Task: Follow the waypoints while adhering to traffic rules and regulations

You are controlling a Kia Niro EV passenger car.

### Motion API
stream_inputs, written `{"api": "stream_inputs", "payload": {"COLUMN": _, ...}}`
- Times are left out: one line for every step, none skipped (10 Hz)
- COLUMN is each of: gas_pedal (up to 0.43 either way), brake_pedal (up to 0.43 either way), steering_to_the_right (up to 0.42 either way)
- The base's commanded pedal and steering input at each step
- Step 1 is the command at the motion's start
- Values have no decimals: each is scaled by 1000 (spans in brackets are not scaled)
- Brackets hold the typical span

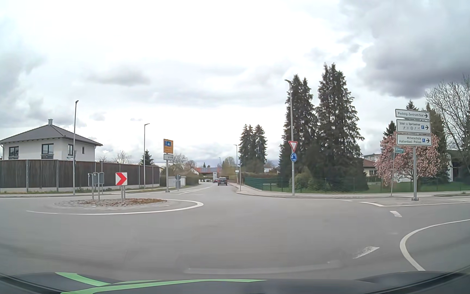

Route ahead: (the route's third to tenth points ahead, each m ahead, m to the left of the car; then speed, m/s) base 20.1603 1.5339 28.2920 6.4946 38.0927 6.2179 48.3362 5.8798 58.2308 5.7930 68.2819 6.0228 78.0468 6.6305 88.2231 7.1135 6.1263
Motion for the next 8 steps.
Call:
{"api": "stream_inputs", "payload": {"gas_pedal": 157, "brake_pedal": 0, "steering_to_the_right": 48}}
{"api": "stream_inputs", "payload": {"gas_pedal": 169, "brake_pedal": 0, "steering_to_the_right": 46}}
{"api": "stream_inputs", "payload": {"gas_pedal": 177, "brake_pedal": 0, "steering_to_the_right": 38}}
{"api": "stream_inputs", "payload": {"gas_pedal": 177, "brake_pedal": 0, "steering_to_the_right": 25}}
{"api": "stream_inputs", "payload": {"gas_pedal": 209, "brake_pedal": 0, "steering_to_the_right": 18}}
{"api": "stream_inputs", "payload": {"gas_pedal": 209, "brake_pedal": 0, "steering_to_the_right": 11}}
{"api": "stream_inputs", "payload": {"gas_pedal": 209, "brake_pedal": 0, "steering_to_the_right": 4}}
{"api": "stream_inputs", "payload": {"gas_pedal": 209, "brake_pedal": 0, "steering_to_the_right": -5}}
